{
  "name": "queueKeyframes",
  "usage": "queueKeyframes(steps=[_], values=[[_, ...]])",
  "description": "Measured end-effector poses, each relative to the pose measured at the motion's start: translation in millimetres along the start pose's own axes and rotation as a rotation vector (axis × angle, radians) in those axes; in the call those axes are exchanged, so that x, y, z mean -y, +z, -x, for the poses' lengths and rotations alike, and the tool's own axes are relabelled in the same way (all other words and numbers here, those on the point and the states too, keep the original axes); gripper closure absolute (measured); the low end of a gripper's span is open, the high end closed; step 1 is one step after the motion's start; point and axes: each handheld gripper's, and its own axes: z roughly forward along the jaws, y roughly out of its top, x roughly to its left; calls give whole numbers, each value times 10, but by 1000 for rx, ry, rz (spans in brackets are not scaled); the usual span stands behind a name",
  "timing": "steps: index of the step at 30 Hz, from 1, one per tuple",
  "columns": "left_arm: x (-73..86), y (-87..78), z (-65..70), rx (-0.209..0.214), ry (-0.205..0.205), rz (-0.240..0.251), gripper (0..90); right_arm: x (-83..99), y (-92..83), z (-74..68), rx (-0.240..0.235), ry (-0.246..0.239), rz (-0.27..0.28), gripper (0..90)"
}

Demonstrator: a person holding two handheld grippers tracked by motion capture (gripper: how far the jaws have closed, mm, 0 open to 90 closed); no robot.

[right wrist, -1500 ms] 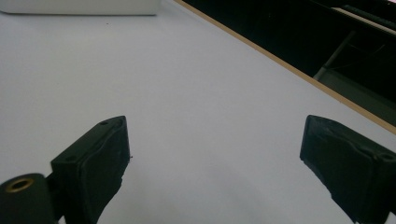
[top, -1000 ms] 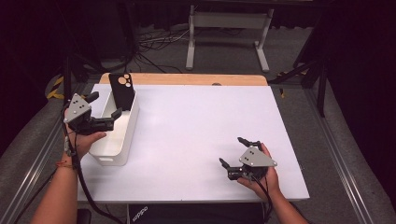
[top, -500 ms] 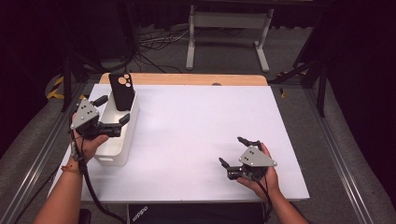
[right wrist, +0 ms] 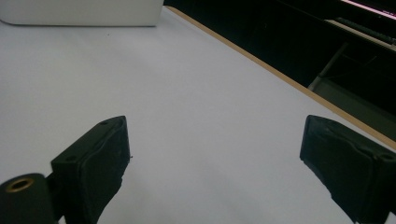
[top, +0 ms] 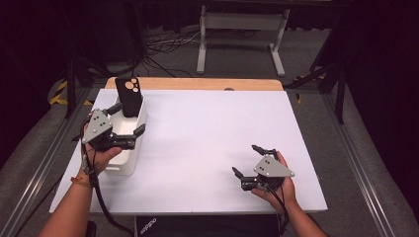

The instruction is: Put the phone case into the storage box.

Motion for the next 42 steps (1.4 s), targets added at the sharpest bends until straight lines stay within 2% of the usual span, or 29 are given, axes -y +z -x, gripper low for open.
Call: queueKeyframes(steps=[6,11,21,28,31,36,42], values=[[-8,6,55,10,-10,14,49,-2,-9,12,2,3,5,89],[-27,14,106,15,8,14,47,-7,-16,17,3,7,6,88],[-41,32,186,47,15,13,49,-20,-44,28,6,11,16,88],[-20,42,287,61,31,18,50,-28,-55,32,5,10,18,88],[-17,50,346,81,42,16,50,-31,-58,31,6,9,21,88],[-19,77,404,70,52,14,47,-33,-70,35,8,12,25,88],[-20,73,450,82,55,25,46,-38,-83,45,10,13,28,88]])
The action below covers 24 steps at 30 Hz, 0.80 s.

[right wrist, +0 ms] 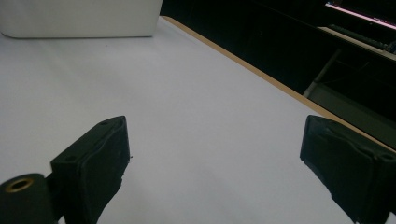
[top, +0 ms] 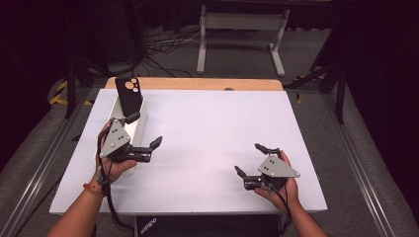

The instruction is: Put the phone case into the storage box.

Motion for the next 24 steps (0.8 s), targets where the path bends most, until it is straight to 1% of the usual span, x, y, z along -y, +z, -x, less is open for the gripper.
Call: queueKeyframes(steps=[3,4,6,8,11,12,14,16,21,23,24], values=[[9,2,32,6,13,-6,45,-4,-1,4,1,0,3,88],[16,-4,46,9,2,-3,45,-6,-1,4,1,0,3,88],[22,-11,53,10,6,-2,45,-12,1,0,0,-3,4,87],[34,-19,71,19,-7,-3,46,-15,1,-5,-3,-4,5,87],[18,-37,112,23,7,-2,46,-21,-4,-3,-2,-5,5,87],[11,-45,137,28,3,3,46,-21,-3,-3,-3,-3,8,87],[3,-51,162,35,11,3,46,-20,-2,-4,-3,-4,7,87],[11,-46,191,48,6,-2,46,-22,-7,-2,-3,-5,7,87],[10,-17,271,68,16,-3,45,-25,-22,8,0,3,10,87],[19,3,304,75,14,-4,45,-25,-23,8,0,2,10,87],[19,5,309,76,24,-11,45,-27,-24,8,1,1,11,87]])
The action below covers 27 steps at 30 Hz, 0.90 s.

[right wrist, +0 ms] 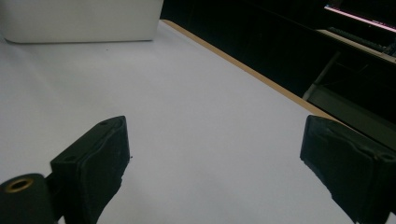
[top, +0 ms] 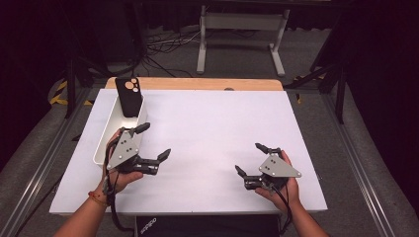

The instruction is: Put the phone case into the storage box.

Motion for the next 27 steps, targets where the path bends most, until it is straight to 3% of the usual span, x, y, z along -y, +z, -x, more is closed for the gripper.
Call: queueKeyframes(steps=[7,27], values=[[40,28,87,26,-8,-10,46,-12,-17,21,0,4,5,82],[183,30,200,40,11,-49,43,-21,-24,13,3,-7,5,77]])
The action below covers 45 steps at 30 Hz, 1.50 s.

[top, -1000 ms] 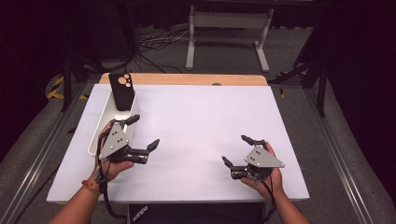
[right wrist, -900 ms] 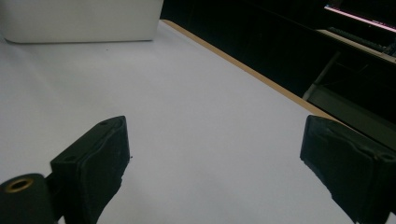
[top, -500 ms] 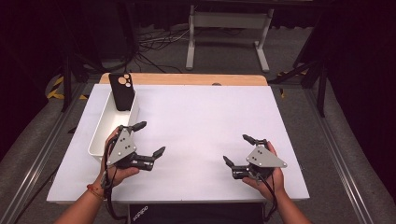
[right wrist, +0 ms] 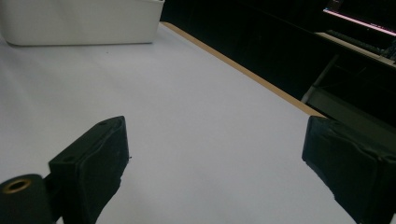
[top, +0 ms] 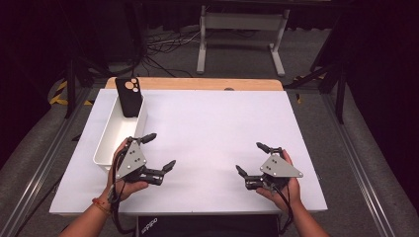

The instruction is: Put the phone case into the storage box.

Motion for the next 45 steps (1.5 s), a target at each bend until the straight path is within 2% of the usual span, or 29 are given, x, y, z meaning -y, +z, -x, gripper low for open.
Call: queueKeyframes(steps=[11,16,18,23,26,29,36,40,45], values=[[144,8,73,38,-3,-43,47,-8,9,-31,-4,-6,-1,74],[198,5,89,41,11,-70,47,-9,10,-44,-9,-8,-4,74],[232,4,89,51,-5,-75,52,-11,7,-50,-11,-7,-4,74],[280,24,116,57,6,-92,51,-11,13,-56,-13,-10,-3,74],[352,19,134,62,-10,-116,50,-6,16,-64,-17,-13,-5,70],[376,-9,132,51,-18,-108,46,-3,18,-71,-18,-17,-9,67],[387,-18,138,61,-32,-111,45,-4,18,-91,-22,-27,-10,65],[383,-25,140,54,-26,-111,46,-3,22,-100,-26,-27,-9,65],[391,-25,139,54,-40,-113,46,-5,28,-114,-32,-34,-8,65]])
